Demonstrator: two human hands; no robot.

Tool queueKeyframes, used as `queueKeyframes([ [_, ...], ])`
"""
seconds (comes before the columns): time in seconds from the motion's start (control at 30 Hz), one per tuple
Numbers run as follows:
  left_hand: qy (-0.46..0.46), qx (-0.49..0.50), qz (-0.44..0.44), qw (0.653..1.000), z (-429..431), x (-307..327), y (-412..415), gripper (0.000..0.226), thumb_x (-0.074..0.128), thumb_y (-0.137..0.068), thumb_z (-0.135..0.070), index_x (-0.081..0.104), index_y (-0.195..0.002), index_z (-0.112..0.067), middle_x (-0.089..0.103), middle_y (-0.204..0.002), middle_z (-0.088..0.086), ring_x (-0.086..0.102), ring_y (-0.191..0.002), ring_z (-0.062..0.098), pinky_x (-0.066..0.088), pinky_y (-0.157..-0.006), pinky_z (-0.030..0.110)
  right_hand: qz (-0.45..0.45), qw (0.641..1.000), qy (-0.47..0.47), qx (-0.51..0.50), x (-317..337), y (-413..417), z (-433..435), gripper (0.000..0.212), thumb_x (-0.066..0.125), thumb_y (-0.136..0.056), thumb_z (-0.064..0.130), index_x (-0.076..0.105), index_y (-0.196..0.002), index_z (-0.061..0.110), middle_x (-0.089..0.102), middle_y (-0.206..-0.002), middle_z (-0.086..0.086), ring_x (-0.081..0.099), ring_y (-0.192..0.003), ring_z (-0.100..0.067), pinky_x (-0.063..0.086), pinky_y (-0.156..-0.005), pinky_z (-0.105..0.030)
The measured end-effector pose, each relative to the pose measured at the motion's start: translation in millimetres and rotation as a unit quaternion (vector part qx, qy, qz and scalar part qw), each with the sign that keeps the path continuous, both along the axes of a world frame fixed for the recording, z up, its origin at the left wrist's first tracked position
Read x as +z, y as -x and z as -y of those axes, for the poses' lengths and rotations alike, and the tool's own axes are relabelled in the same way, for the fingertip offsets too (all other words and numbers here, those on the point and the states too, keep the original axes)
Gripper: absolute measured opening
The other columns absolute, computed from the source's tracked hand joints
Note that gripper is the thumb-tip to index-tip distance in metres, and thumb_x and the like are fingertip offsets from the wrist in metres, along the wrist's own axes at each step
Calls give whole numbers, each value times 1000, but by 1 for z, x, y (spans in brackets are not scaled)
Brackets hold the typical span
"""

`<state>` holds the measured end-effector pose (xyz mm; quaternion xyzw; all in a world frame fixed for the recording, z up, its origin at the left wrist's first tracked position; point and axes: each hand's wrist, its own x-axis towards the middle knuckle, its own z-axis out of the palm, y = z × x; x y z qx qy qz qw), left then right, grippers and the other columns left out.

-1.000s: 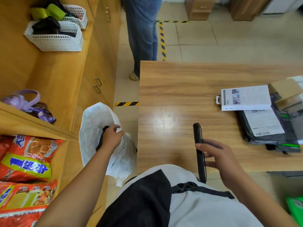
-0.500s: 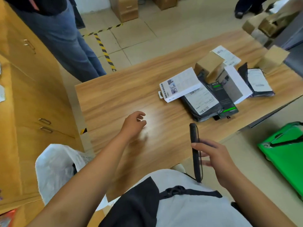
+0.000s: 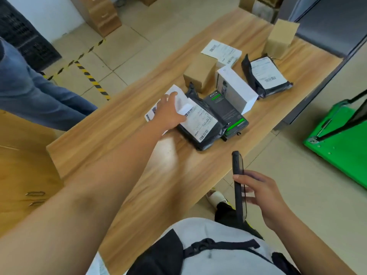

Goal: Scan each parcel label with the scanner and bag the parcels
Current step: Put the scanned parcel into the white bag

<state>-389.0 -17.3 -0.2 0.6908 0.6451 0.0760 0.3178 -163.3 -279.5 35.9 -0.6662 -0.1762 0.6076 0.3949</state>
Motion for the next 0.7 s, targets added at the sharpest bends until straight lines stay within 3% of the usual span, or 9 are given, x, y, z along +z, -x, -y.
queueKeyframes([
  [0.1, 5, -26, -73, 997, -28, 4, -18, 113, 83, -69, -26, 11, -156, -27, 7, -163, 10, 12, -148, 33, 31, -112, 52, -28, 1000, -4, -3, -6, -17, -13, 14, 78, -83, 9, 78, -96, 9, 73, -65, 4, 69, -55, -6, 54, -47, -20],
  [0.17, 9, -21, -104, 994, -40, 5, -24, 114, 85, -66, -29, 14, -155, -24, 14, -160, 10, 19, -145, 34, 34, -109, 53, -44, 999, -7, -11, -10, -28, -22, 13, 76, -84, 6, 76, -96, 5, 72, -62, 4, 69, -53, -6, 53, -45, -20],
  [0.27, 13, -6, -94, 995, -49, 2, -27, 109, 84, -67, -28, 17, -153, -25, 26, -151, 9, 29, -138, 32, 39, -104, 50, -53, 998, -9, -22, -15, -45, -32, 12, 76, -84, 6, 75, -95, 5, 69, -60, 4, 67, -51, -5, 53, -43, -21],
  [0.47, 24, -7, -120, 992, -53, 2, -26, 111, 83, -64, -23, 17, -153, -35, 25, -152, 9, 28, -137, 33, 38, -103, 52, -49, 998, -4, -26, -23, -66, -50, 13, 81, -81, 12, 79, -93, 8, 65, -76, -5, 64, -53, -6, 55, -45, -26],
  [0.7, -35, 121, -23, 992, -6, 23, -2, 103, 83, -64, -29, 22, -146, -40, 20, -138, -3, 27, -127, 24, 42, -80, 34, -49, 998, -6, 43, -24, -63, -73, 9, 81, -80, 13, 81, -89, 15, 67, -75, -6, 66, -52, -9, 54, -44, -24],
])
